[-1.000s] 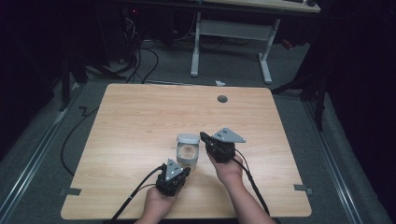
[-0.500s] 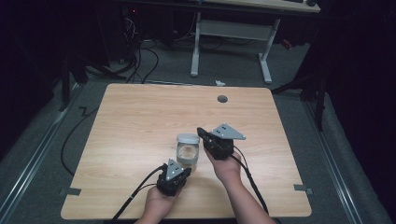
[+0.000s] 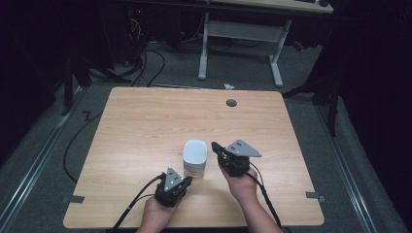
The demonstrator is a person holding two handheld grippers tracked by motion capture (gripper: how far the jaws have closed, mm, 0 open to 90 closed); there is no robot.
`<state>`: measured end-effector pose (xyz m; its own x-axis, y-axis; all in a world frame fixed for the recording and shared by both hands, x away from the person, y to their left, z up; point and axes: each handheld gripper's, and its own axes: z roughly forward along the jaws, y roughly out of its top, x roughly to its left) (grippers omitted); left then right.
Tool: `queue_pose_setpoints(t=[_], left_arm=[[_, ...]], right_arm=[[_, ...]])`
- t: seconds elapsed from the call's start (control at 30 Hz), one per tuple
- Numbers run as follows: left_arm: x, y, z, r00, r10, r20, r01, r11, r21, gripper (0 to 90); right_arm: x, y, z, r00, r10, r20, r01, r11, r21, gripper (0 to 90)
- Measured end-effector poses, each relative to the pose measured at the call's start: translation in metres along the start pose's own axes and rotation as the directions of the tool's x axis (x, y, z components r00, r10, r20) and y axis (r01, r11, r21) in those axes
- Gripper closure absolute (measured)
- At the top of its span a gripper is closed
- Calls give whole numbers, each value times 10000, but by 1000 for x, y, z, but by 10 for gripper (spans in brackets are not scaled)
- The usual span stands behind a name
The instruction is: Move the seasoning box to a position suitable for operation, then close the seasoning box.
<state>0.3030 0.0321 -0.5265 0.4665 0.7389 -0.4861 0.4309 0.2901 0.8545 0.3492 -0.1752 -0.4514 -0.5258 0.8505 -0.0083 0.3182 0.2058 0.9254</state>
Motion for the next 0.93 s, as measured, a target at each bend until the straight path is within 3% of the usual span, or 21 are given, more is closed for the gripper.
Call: queue_pose_setpoints(t=[0.13,0.17,0.23,0.33,0.37,0.43,0.57,0.63,0.7,0.77,0.93], left_arm=[[31,18,-19,9981,102,-607,-121,9994,-314,740],[38,23,-21,9967,145,-795,-179,9989,-429,657],[57,34,-27,9911,117,-1325,-216,9970,-738,611],[88,47,-32,9735,149,-2281,-334,9965,-772,504],[94,48,-33,9683,224,-2487,-432,9960,-782,471],[107,51,-41,9553,199,-2949,-537,9928,-1069,459],[110,47,-51,9487,181,-3155,-613,9899,-1277,456],[109,44,-54,9497,179,-3127,-595,9905,-1237,454],[108,41,-56,9490,353,-3134,-736,9911,-1111,452],[106,41,-56,9475,401,-3171,-786,9908,-1097,452],[103,44,-59,9497,253,-3121,-718,9877,-1386,461]], right_arm=[[-26,-16,-6,9971,375,656,-395,9988,302,799],[-41,-26,-10,9928,479,1095,-544,9969,569,737],[-49,-32,-14,9903,545,1281,-634,9958,667,701],[-74,-49,-28,9772,877,1932,-1077,9896,956,613],[-88,-60,-40,9666,1095,2318,-1353,9859,988,573],[-100,-70,-55,9568,1424,2537,-1717,9803,975,531],[-107,-86,-77,9440,1634,2865,-1920,9785,746,490],[-107,-101,-87,9342,1654,3159,-1966,9780,692,469],[-106,-110,-92,9330,1648,3200,-2033,9749,905,449],[-106,-112,-92,9413,1414,3065,-1850,9756,1180,433],[-102,-106,-93,9449,1467,2928,-1810,9790,938,435]])
